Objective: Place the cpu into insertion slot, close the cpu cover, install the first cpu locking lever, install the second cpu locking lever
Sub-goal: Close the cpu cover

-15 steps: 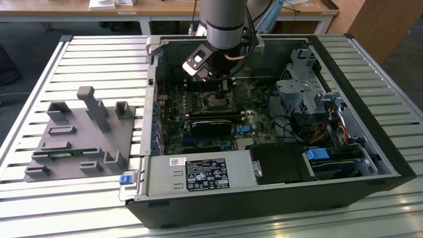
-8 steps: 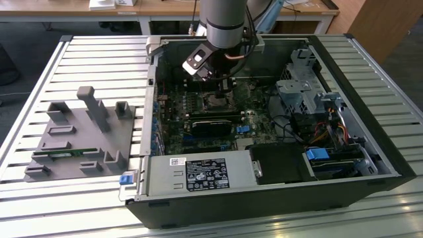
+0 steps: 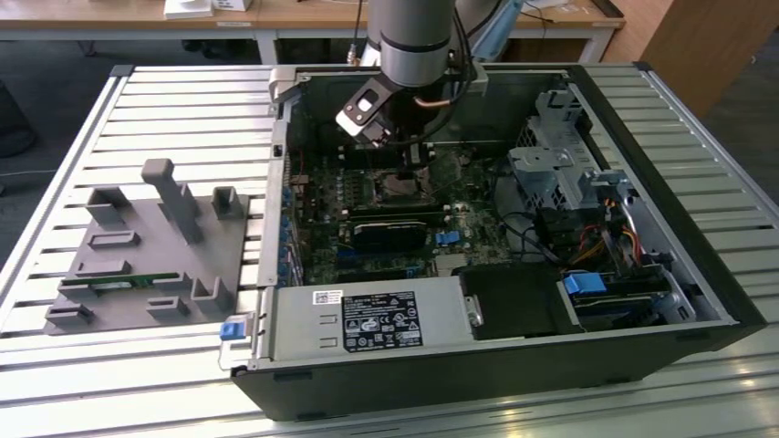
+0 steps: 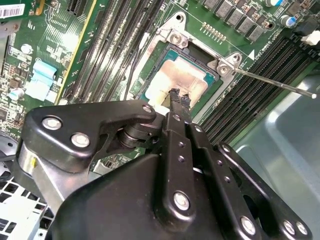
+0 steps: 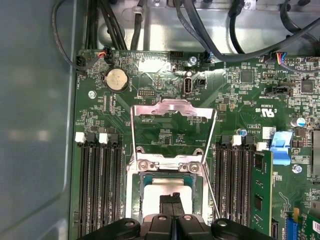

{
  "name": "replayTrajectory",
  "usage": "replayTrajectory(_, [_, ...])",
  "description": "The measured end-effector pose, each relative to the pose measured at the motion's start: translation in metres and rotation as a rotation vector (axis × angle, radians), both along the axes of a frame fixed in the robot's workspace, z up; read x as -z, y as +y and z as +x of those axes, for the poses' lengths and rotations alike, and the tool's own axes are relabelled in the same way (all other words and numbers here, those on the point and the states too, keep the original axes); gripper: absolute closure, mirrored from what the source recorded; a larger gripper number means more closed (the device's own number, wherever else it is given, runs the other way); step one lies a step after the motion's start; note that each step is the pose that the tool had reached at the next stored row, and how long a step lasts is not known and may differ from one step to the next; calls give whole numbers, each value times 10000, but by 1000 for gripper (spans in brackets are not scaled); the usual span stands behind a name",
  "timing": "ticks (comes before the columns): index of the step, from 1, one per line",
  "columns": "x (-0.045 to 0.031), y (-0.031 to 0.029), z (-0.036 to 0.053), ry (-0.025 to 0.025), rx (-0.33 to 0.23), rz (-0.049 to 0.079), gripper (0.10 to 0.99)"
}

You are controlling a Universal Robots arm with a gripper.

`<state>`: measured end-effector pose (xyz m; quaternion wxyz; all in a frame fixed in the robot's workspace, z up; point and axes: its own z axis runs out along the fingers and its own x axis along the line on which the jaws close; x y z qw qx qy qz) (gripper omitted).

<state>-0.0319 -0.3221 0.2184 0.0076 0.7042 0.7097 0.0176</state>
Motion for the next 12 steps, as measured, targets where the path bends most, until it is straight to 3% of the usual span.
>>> replayTrajectory(12, [-39,0,0,2,1,10,980])
